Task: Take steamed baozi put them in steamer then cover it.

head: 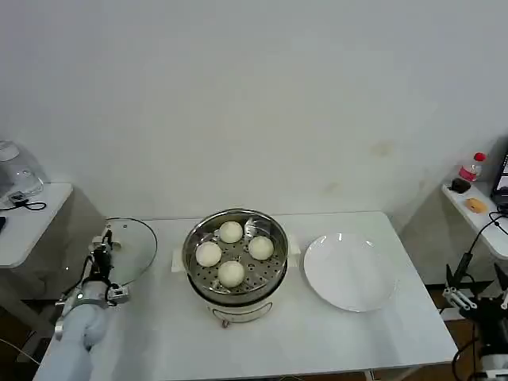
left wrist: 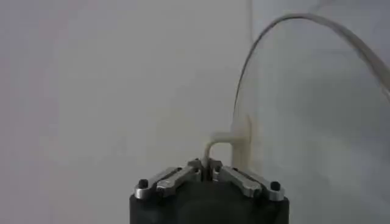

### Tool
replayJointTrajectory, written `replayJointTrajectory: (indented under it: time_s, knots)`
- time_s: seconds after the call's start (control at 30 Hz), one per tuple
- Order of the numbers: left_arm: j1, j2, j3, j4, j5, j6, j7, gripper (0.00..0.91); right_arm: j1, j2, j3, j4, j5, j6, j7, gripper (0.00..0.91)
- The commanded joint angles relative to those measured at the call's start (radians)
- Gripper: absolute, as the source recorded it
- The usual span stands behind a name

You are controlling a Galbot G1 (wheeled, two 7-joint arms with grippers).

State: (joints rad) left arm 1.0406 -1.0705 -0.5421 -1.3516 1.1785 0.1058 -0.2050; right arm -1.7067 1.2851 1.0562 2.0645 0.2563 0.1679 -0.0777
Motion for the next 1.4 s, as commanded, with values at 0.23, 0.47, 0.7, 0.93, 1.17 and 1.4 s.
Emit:
replayJointTrajectory:
  time_s: [0.23,0.47,0.7,0.93,1.17,1.4]
  knots:
    - [0.332,0.121,-0.06,-0.779,-0.175,0.262,0.227,0.0,0.008,0.008,-0.044,-0.004,-0.057,0.003,-0.02,0.907]
    - [0.283,0.12,0.025,-0.841,-0.167,0.336,0.279,0.0,0.012,0.019,-0.077,-0.008,-0.093,0.001,-0.032,0.907]
    - [0.189,0.044,0.138,-0.812,-0.029,0.401,0.408,0.0,0.053,0.067,-0.154,-0.03,-0.149,0.002,-0.035,0.907]
    - [0.106,-0.172,0.286,-0.73,0.184,0.426,0.488,0.0,0.072,0.09,-0.193,-0.071,-0.215,0.015,-0.035,0.907]
    - [0.037,-0.363,0.382,-0.645,0.324,0.416,0.514,0.0,0.076,0.095,-0.192,-0.085,-0.236,0.016,-0.035,0.907]
    - [0.02,-0.449,0.417,-0.581,0.402,0.402,0.502,0.0,0.076,0.106,-0.203,-0.095,-0.257,0.025,-0.035,0.907]
